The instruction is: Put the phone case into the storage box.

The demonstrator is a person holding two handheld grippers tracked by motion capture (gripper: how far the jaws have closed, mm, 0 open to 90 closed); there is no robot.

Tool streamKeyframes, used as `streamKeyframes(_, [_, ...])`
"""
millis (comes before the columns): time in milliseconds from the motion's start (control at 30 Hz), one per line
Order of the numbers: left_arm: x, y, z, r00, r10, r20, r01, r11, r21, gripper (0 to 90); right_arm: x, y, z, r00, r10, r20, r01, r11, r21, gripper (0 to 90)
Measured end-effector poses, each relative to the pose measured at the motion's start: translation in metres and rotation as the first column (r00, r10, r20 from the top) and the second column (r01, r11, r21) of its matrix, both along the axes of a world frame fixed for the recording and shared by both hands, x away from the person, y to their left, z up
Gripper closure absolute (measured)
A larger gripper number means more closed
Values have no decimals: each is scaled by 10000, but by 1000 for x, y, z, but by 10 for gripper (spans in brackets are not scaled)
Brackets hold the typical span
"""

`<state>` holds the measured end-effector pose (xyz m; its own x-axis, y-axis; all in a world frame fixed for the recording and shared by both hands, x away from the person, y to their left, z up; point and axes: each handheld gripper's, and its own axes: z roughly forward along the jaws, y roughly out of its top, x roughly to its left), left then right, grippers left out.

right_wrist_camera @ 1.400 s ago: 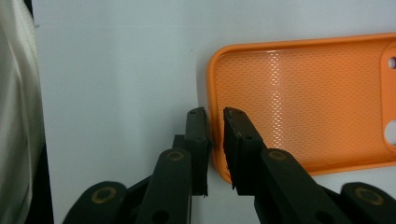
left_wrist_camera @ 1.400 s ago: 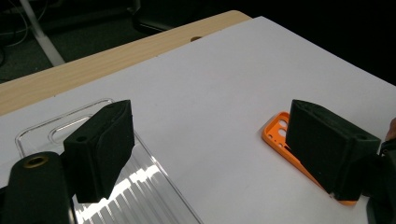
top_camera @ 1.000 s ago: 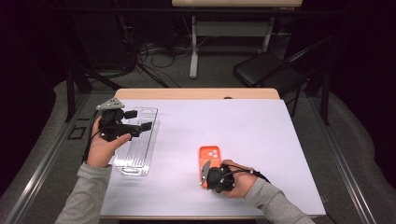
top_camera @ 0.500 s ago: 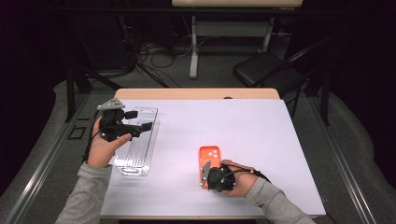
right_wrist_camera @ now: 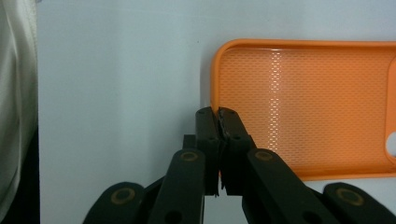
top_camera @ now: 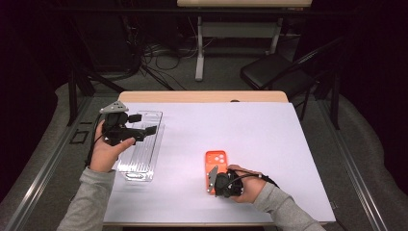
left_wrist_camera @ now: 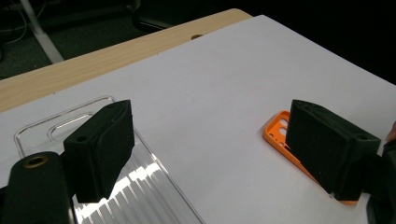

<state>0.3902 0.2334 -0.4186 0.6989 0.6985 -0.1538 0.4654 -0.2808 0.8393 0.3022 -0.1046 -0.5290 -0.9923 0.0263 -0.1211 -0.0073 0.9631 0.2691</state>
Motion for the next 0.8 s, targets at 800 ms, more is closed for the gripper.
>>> streamKeyframes(800, [0,0,-1,10000,25,26,-25,10000,15,157,0,-2,0,10000,-6,-20,6,9999,145,893])
